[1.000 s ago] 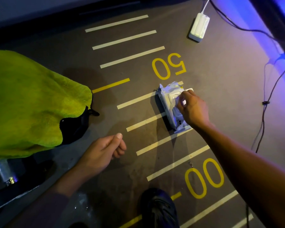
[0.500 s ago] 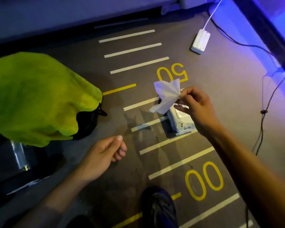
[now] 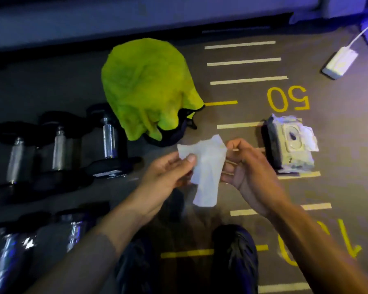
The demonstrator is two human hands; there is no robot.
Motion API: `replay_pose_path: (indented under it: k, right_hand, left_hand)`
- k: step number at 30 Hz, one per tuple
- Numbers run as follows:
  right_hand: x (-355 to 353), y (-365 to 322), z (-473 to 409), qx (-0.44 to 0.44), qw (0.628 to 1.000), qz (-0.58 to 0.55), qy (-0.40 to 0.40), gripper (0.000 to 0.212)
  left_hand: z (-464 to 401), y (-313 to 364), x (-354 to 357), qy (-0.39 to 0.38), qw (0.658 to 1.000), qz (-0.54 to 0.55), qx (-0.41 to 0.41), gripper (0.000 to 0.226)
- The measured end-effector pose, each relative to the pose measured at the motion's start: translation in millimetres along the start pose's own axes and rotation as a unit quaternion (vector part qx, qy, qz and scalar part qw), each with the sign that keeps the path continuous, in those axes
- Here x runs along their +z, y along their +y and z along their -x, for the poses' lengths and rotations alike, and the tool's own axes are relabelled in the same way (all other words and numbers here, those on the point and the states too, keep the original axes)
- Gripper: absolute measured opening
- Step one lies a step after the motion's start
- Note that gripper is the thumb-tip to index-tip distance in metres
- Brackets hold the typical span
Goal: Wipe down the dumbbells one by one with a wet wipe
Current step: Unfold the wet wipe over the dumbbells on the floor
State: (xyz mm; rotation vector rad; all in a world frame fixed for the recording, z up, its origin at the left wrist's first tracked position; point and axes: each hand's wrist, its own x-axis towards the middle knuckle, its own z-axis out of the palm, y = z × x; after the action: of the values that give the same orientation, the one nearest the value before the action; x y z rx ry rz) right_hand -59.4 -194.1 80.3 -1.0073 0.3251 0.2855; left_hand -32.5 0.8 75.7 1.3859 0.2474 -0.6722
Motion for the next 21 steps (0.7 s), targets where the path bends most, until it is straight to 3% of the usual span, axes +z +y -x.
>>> replay_pose_path:
  k: [4, 8, 14, 21]
  right_hand:
    - [17, 27, 12, -0.002, 0.999, 0.000, 0.050, 0.022]
    - [34, 51, 28, 0.015, 0.999, -0.016, 0.050, 0.008]
    - [51, 73, 44, 0.034, 0.998, 0.012, 0.059, 0.033]
    - [66, 114, 44, 0.230, 0.967, -0.109, -0.024, 0.084]
  left_hand:
    - [20, -4, -13, 0.055, 0.996, -0.001, 0.072, 0.023]
    - [42, -13, -30, 0.070, 0.989, -0.036, 0.125, 0.013]
    - [70, -24, -45, 0.105, 0.984, -0.029, 0.143, 0.017]
    - [104, -22, -63, 0.016, 0.995, -0.011, 0.100, 0.022]
